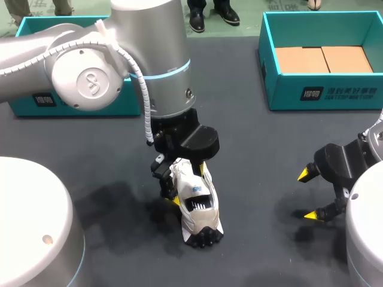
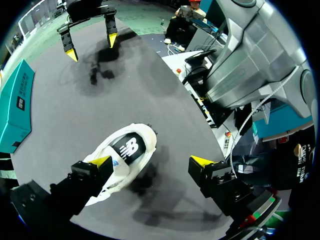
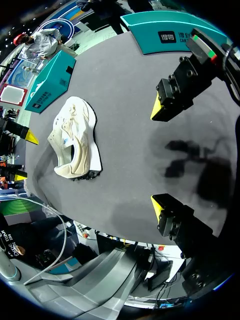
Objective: Take the shoe out of the shoebox, open the shoe tongue, remove and reinsert the insole, then place the shoe into the shoebox
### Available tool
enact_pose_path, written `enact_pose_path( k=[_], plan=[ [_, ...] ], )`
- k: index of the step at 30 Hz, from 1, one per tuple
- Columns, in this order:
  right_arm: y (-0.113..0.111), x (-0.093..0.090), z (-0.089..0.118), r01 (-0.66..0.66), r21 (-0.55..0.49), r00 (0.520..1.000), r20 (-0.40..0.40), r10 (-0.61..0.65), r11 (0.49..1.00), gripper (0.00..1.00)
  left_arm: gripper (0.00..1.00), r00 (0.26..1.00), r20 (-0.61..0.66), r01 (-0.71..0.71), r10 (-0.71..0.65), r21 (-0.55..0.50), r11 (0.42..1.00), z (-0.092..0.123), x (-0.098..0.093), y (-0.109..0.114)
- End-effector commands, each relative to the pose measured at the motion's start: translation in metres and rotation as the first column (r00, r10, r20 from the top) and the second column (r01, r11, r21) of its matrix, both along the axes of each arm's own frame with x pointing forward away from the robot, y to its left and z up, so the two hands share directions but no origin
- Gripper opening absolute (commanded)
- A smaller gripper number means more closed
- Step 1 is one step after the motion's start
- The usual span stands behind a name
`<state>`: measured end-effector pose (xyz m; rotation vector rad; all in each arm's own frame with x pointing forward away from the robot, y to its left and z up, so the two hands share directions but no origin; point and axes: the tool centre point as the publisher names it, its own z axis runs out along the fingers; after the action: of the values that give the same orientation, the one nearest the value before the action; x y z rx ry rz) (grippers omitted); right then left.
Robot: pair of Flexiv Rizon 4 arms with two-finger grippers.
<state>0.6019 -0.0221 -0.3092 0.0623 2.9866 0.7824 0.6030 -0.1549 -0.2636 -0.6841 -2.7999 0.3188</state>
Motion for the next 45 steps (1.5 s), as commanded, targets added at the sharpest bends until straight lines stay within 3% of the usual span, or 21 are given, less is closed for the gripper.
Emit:
enact_pose_path(
  k=[1,6,14,33,45],
  plan=[
    [0.0,-0.003,0.001,0.002,-0.001,1.0,0.003,-0.002,1.0,1.0,1.0,0.987,0.019,-0.162,0.162,-0.016,0.987,-0.011,-0.017,0.005],
    [0.0,-0.003,0.001,0.002,-0.001,1.0,0.003,-0.002,1.0,1.0,1.0,0.953,0.103,-0.287,0.286,0.0,0.958,-0.02,-0.033,-0.003],
    [0.0,-0.003,0.001,0.002,-0.001,1.0,0.003,-0.002,1.0,1.0,1.0,0.907,0.196,-0.379,0.373,-0.006,0.925,-0.04,-0.048,-0.021],
    [0.0,-0.003,0.001,0.002,-0.001,1.0,0.003,-0.002,1.0,1.0,1.0,0.843,0.243,-0.504,0.48,0.046,0.863,-0.08,-0.032,-0.045],
    [0.0,-0.003,0.001,0.002,-0.001,1.0,0.003,-0.002,1.0,1.0,1.0,0.837,0.226,-0.529,0.499,0.099,0.843,-0.11,-0.037,-0.051]
  ],
)
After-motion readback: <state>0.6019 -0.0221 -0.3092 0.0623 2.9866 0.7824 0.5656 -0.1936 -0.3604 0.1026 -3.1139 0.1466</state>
